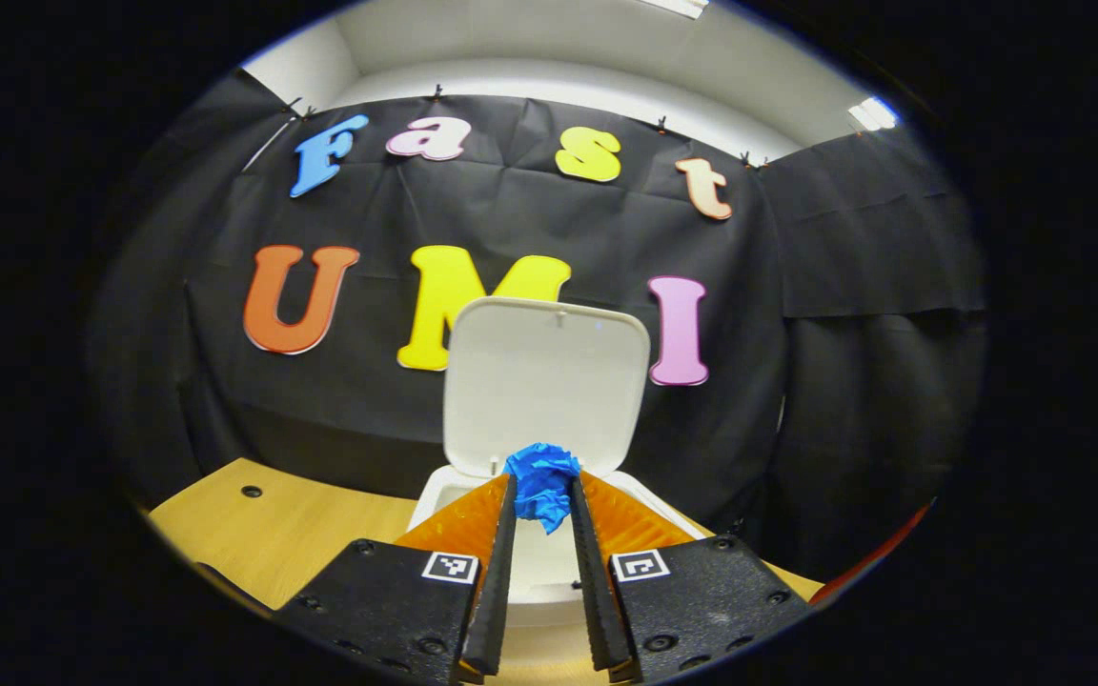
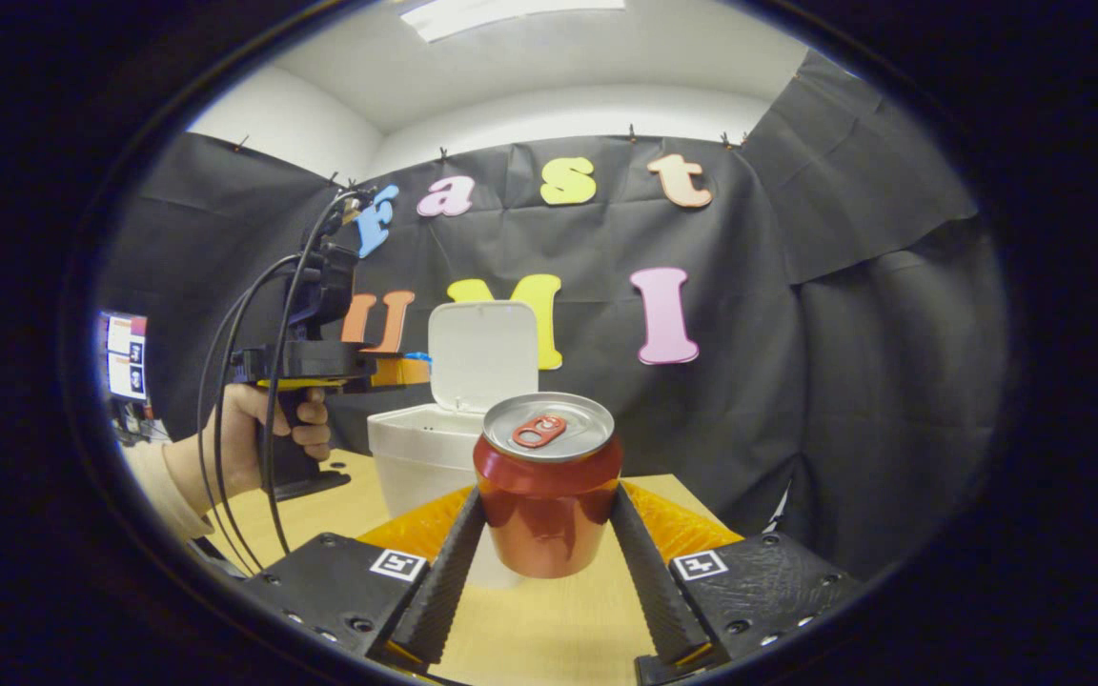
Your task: Press the lid of the desktop garbage bin to open it, pick up the crumpled paper on the desktop and throw it into the bin, then pick up the pop can on the desktop and drop it into the bin, and finally close the garbage bin lid.
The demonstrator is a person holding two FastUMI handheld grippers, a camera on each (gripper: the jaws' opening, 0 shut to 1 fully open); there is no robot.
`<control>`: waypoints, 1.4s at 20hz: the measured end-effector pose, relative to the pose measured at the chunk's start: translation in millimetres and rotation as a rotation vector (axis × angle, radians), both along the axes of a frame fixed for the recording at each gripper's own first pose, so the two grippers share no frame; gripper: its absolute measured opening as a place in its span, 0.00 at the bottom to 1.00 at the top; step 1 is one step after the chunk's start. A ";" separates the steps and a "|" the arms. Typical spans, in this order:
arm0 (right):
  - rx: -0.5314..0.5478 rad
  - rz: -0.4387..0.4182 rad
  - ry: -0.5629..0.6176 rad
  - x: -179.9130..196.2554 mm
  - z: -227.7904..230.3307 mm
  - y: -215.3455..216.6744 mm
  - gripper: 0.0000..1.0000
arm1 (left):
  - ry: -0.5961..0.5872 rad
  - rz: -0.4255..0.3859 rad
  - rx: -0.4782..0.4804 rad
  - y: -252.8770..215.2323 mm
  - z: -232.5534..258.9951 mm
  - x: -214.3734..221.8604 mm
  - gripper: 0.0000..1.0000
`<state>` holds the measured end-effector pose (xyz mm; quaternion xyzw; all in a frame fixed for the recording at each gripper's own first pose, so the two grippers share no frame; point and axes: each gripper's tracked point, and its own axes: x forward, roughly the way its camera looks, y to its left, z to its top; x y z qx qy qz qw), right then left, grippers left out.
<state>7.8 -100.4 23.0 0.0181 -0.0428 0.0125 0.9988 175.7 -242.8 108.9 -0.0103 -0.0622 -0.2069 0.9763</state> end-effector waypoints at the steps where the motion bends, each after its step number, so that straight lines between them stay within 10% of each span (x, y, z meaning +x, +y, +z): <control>1: 0.006 0.001 0.005 2.2 0.1 -2.9 0.78 | -0.028 -0.011 -0.004 -2.8 6.0 5.4 0.37; 18: 0.033 -0.035 0.024 19.1 -10.0 -20.1 0.78 | 0.056 0.152 0.023 13.8 -21.5 48.3 0.37; 19: 0.026 -0.043 0.025 21.0 -10.2 -22.6 0.79 | 0.071 0.151 0.026 13.1 -27.1 47.9 0.43; 21: 0.032 -0.057 0.027 23.0 -12.2 -25.2 0.78 | 0.078 0.156 0.082 11.6 -33.2 45.9 1.00; 28: 0.024 -0.066 0.039 27.9 -15.7 -20.0 0.79 | 0.040 0.165 0.138 11.5 -30.6 21.9 0.98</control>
